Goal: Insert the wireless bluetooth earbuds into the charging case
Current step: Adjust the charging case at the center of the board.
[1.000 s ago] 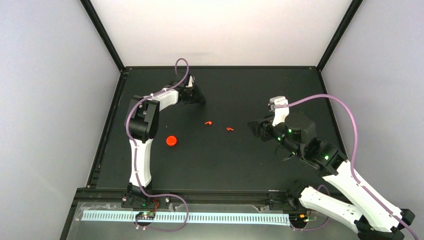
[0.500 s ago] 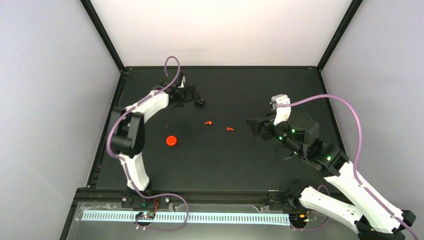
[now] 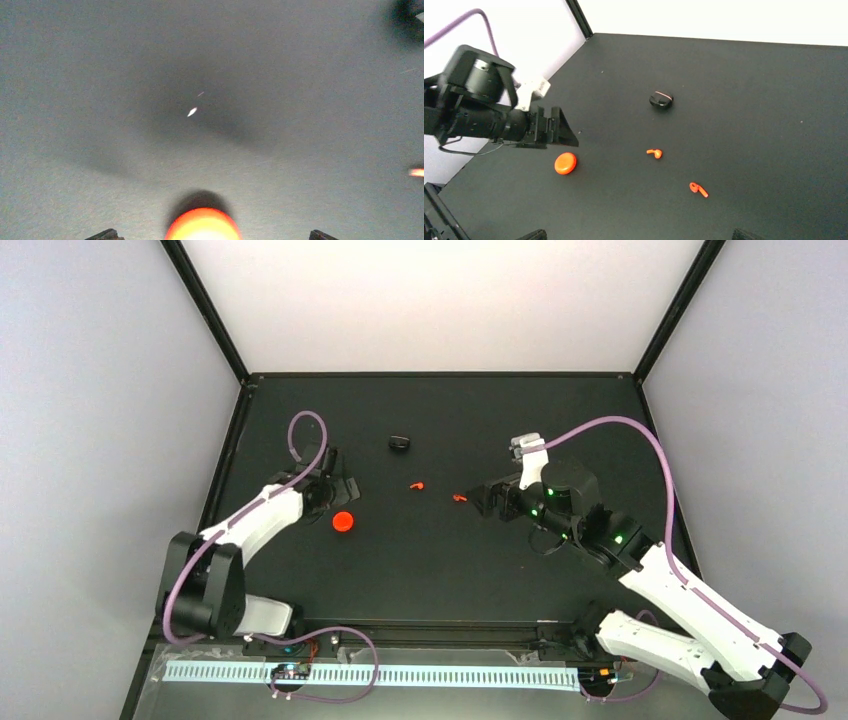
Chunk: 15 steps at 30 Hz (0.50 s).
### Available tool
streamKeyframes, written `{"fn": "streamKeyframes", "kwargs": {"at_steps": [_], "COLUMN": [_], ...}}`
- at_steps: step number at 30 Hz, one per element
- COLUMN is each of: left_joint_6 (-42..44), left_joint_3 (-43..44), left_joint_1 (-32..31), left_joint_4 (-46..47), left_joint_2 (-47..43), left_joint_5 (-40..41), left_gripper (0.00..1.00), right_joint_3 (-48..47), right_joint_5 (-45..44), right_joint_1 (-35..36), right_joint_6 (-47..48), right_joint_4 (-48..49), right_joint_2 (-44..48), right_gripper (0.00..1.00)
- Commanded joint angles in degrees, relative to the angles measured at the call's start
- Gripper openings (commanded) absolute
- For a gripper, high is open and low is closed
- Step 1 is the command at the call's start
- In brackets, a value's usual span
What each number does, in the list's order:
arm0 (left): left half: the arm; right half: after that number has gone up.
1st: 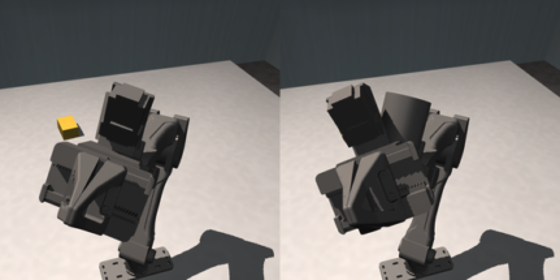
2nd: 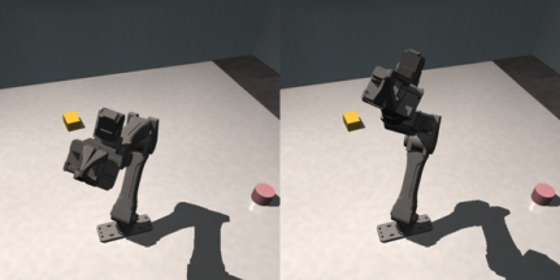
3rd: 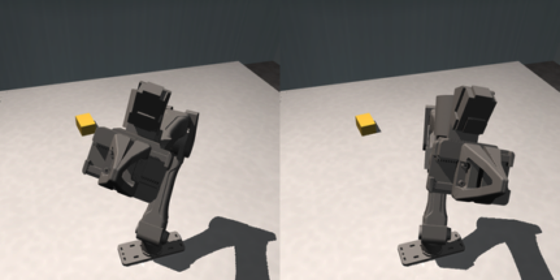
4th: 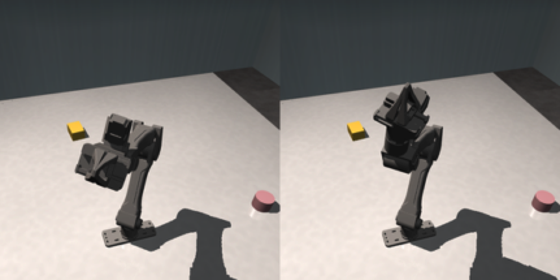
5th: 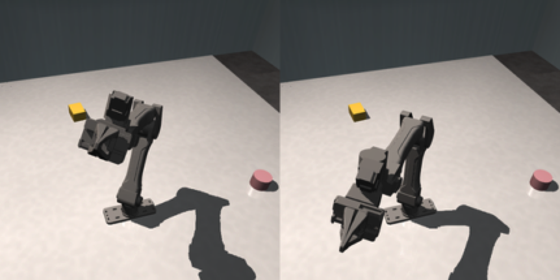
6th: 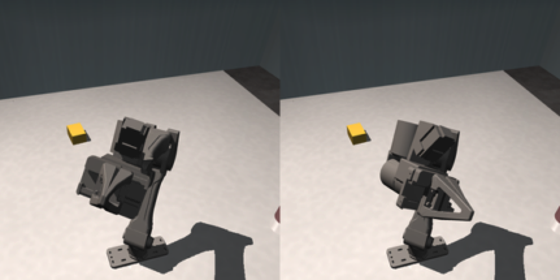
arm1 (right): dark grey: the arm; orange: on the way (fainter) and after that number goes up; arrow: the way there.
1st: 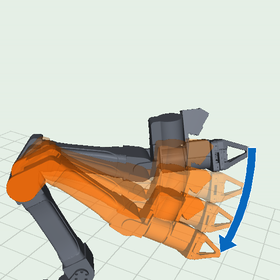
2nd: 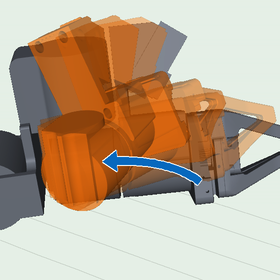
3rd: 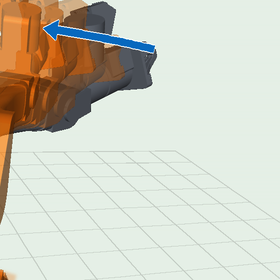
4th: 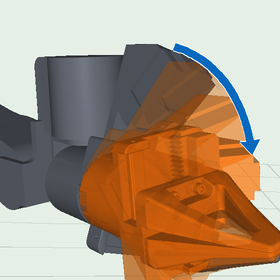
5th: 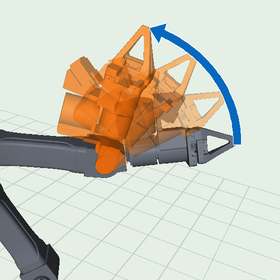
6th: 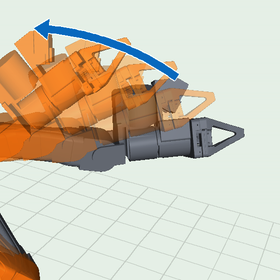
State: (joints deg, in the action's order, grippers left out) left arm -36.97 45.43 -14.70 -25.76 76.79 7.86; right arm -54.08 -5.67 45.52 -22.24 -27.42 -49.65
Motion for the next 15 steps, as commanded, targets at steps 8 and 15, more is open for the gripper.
{"fn": "streamKeyframes", "kwargs": {"at_steps": [8, 15], "left_joint_6": [1.3, 1.6], "left_joint_3": [3.4, 1.5], "left_joint_1": [3.1, 0.7], "left_joint_4": [-4.5, -1.1], "left_joint_2": [10.8, 14.7], "left_joint_5": [-4.6, -9.4], "left_gripper": [0.92, 0.83], "right_joint_3": [1.2, 2.1], "right_joint_5": [1.7, 1.5], "right_joint_1": [-0.3, -0.3], "right_joint_6": [-1.7, -1.7], "right_joint_4": [1.2, 0.9], "right_joint_2": [1.0, 1.5], "right_gripper": [0.96, 0.96]}}
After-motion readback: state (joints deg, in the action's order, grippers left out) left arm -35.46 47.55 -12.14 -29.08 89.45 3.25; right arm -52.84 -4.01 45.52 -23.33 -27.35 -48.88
